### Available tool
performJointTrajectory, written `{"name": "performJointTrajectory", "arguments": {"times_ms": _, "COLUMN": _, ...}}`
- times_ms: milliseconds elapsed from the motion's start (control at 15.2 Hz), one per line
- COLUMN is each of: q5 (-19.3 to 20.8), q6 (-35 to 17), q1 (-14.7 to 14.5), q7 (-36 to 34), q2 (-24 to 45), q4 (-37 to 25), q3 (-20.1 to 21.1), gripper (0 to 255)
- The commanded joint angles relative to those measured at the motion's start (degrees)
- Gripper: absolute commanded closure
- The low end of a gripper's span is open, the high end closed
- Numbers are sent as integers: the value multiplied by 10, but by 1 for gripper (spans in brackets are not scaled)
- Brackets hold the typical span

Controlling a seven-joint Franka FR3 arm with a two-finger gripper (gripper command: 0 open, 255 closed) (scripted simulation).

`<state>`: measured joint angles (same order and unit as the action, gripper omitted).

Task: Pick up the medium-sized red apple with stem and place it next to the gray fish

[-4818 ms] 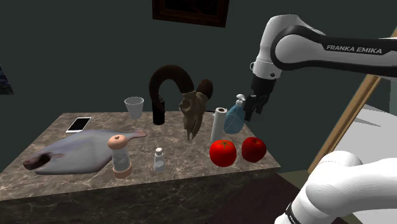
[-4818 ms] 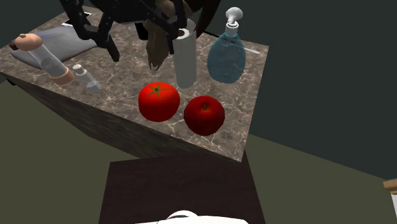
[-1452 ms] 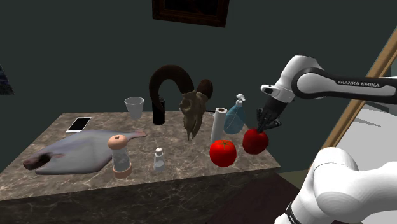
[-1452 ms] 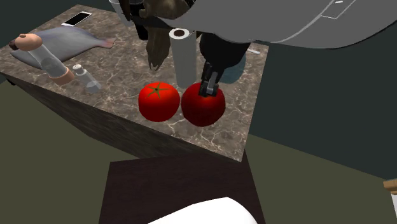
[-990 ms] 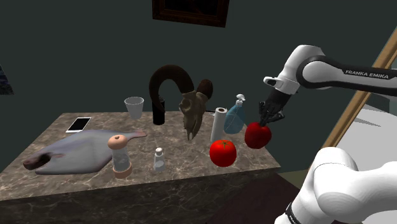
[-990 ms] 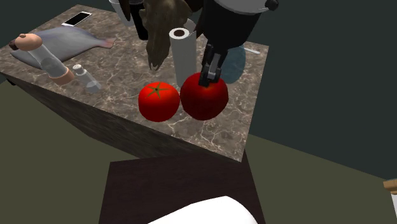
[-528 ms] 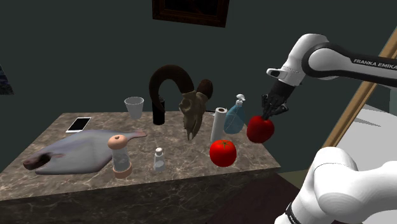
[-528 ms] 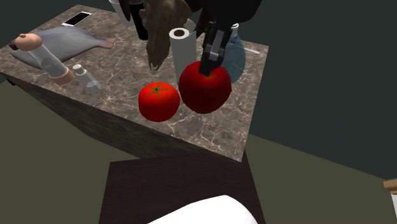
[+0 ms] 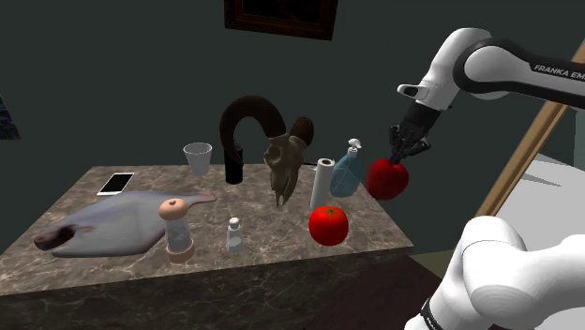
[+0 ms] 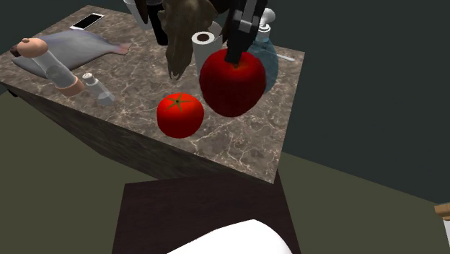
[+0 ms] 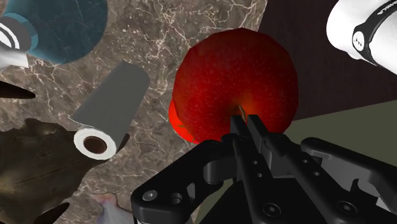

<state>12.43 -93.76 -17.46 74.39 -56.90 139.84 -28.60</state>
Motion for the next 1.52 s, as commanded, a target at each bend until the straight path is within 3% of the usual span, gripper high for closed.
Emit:
{"name": "performJointTrajectory", "arguments": {"times_ms": 0, "q5": -5, "q6": 13, "q1": -3, "q7": -2, "q2": 5, "q4": -18, "q3": 4, "gripper": 255}}
{"name": "performJointTrajectory", "arguments": {"times_ms": 330, "q5": -13, "q6": 38, "q1": -10, "q7": -4, "q2": 16, "q4": -54, "q3": 12, "gripper": 255}}
{"name": "performJointTrajectory", "arguments": {"times_ms": 858, "q5": -65, "q6": -45, "q1": -73, "q7": -64, "q2": 138, "q4": -95, "q3": 43, "gripper": 255}}
{"name": "performJointTrajectory", "arguments": {"times_ms": 1452, "q5": -122, "q6": -108, "q1": -137, "q7": -105, "q2": 303, "q4": -195, "q3": 59, "gripper": 255}}
